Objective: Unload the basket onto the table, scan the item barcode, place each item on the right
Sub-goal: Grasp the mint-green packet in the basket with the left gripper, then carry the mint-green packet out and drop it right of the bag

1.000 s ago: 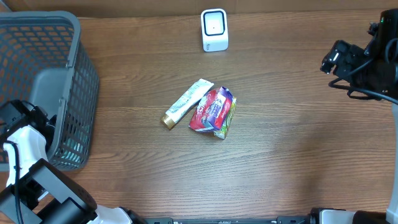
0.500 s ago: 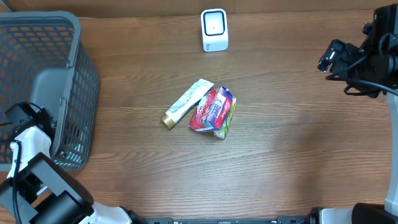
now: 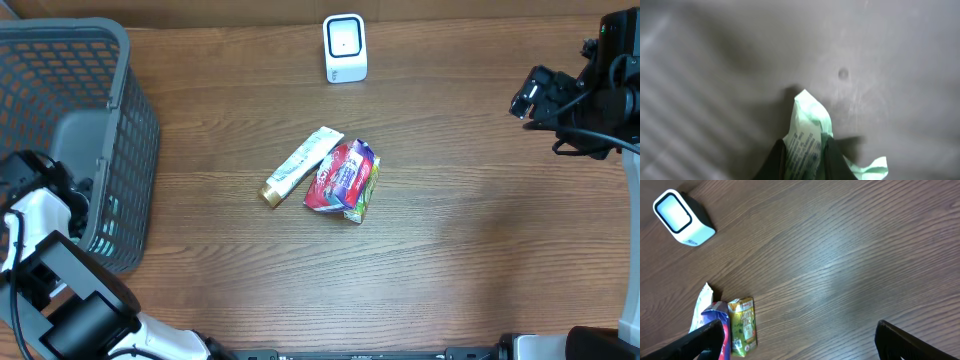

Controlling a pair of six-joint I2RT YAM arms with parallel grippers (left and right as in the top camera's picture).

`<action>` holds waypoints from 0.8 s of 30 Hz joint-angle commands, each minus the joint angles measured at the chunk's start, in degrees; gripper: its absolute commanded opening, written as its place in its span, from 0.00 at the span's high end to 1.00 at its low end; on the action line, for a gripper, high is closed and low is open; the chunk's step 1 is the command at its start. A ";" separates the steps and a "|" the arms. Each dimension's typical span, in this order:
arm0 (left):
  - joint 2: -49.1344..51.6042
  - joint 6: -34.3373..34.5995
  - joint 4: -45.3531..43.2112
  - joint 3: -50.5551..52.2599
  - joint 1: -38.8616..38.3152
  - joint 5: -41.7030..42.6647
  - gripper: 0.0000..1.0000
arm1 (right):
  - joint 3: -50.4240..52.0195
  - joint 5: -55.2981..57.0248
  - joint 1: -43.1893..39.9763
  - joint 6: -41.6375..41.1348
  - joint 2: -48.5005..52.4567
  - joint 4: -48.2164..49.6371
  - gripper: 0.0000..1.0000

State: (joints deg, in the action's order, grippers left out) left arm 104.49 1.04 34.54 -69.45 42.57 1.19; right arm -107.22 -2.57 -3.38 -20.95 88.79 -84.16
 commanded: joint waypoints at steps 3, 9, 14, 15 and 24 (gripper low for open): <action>-0.48 -0.83 14.75 -28.41 -1.18 1.31 0.96 | 0.09 -0.09 -0.13 0.00 0.07 0.31 0.03; -0.79 -0.66 34.23 -55.91 -8.00 4.33 0.96 | 0.07 -0.11 -0.13 0.00 0.07 0.90 0.03; -2.51 -1.31 42.05 -67.76 -20.46 4.63 0.96 | 0.07 -0.09 -0.13 0.00 0.07 0.85 0.03; -3.39 -1.57 42.36 -67.98 -25.49 4.70 0.96 | 0.07 -0.07 -0.13 0.02 0.07 0.90 0.04; -0.70 -2.82 44.06 -66.84 -52.54 6.08 0.96 | -3.98 -0.02 -2.51 1.05 -0.33 1.16 0.06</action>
State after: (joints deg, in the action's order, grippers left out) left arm 102.17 -0.47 78.48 -136.44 -4.23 5.82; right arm -107.98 -2.63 -4.47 -20.95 88.79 -83.46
